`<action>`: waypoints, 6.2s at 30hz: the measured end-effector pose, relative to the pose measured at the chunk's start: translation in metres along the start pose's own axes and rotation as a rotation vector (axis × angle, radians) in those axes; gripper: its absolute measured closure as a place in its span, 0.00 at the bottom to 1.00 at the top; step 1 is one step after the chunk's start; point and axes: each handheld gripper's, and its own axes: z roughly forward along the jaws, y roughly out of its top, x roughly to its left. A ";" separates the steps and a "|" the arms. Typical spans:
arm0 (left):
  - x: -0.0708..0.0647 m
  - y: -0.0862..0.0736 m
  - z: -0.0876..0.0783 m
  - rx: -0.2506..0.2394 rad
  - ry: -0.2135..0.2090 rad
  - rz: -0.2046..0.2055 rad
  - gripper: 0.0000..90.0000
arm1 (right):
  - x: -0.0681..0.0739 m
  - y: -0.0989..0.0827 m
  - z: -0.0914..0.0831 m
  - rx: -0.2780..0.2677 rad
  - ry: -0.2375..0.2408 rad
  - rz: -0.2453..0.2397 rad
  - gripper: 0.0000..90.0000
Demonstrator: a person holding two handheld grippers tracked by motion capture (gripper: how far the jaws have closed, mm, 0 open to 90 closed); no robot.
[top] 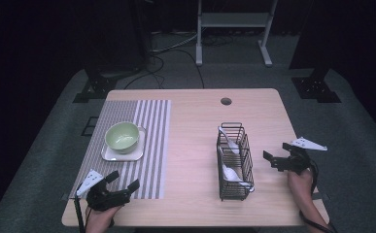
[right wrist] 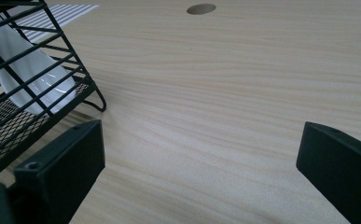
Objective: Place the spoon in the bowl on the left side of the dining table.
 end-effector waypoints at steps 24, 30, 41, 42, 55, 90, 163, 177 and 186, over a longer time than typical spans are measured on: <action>-0.044 0.020 0.039 0.021 -0.129 0.063 0.00 | -0.001 0.000 -0.001 -0.016 0.005 0.011 0.00; -0.057 0.026 0.053 0.029 -0.178 0.087 0.00 | -0.002 0.000 -0.002 -0.013 0.008 0.012 0.00; -0.072 0.033 0.065 0.041 -0.220 0.099 0.00 | 0.000 0.000 -0.001 -0.009 0.012 0.000 0.00; -0.074 0.034 0.066 0.040 -0.225 0.103 0.00 | 0.000 0.000 -0.001 -0.009 0.012 0.001 0.00; -0.097 0.038 0.084 0.060 -0.288 0.120 0.00 | 0.001 0.000 -0.001 -0.012 0.022 -0.005 0.00; -0.146 0.055 0.109 0.087 -0.421 0.184 0.01 | 0.000 0.000 -0.002 -0.022 0.029 0.003 0.00; -0.179 0.065 0.162 0.099 -0.400 0.253 0.89 | -0.004 0.000 -0.001 -0.034 0.057 0.029 0.00; -0.176 0.066 0.162 0.092 -0.437 0.081 0.94 | -0.005 0.001 -0.001 -0.036 0.060 0.037 0.00; -0.176 0.073 0.157 0.059 -0.480 -0.001 0.94 | -0.005 0.001 -0.001 -0.034 0.058 0.040 0.00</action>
